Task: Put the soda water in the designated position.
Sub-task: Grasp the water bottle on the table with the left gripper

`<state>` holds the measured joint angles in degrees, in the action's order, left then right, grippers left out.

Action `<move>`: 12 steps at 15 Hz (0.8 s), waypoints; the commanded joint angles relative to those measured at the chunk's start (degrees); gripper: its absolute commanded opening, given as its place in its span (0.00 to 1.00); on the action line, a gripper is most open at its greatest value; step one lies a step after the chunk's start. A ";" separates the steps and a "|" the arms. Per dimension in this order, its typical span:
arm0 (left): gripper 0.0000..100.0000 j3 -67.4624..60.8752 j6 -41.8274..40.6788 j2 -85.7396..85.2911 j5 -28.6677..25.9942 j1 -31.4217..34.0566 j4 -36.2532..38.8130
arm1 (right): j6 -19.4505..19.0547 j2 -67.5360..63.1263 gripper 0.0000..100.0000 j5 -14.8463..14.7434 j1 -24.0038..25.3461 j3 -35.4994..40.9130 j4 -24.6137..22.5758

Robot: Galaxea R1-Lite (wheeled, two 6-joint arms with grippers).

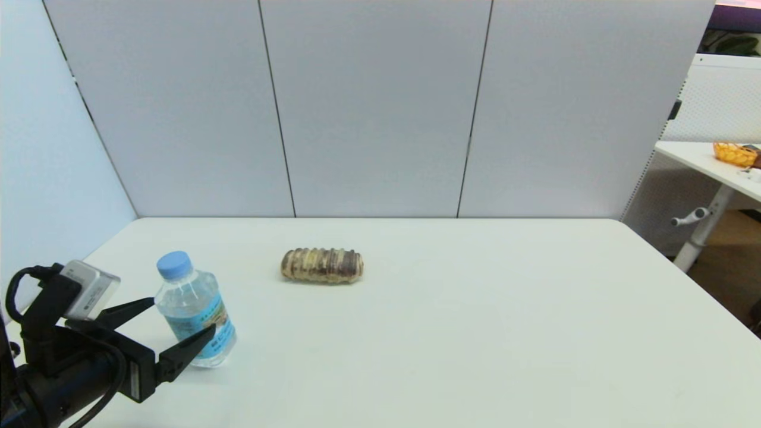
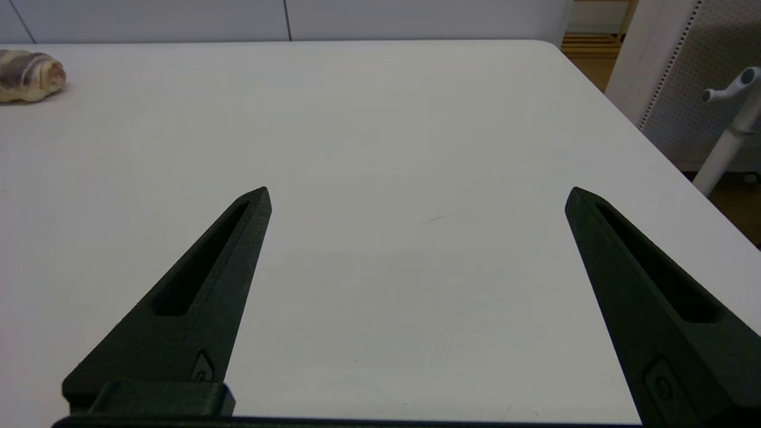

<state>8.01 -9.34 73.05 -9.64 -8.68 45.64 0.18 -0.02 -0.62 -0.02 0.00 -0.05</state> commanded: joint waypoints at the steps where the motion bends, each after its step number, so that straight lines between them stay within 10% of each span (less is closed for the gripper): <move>1: 1.00 0.43 0.02 5.79 -0.03 -0.02 3.40 | -0.01 0.02 1.00 0.01 0.02 0.00 -0.04; 12: 1.00 3.33 0.72 10.63 0.59 0.07 11.05 | -0.01 0.02 1.00 0.01 0.02 0.00 -0.04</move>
<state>10.56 -8.53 82.91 -8.98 -8.66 56.11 0.16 -0.02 -0.62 0.00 0.00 -0.07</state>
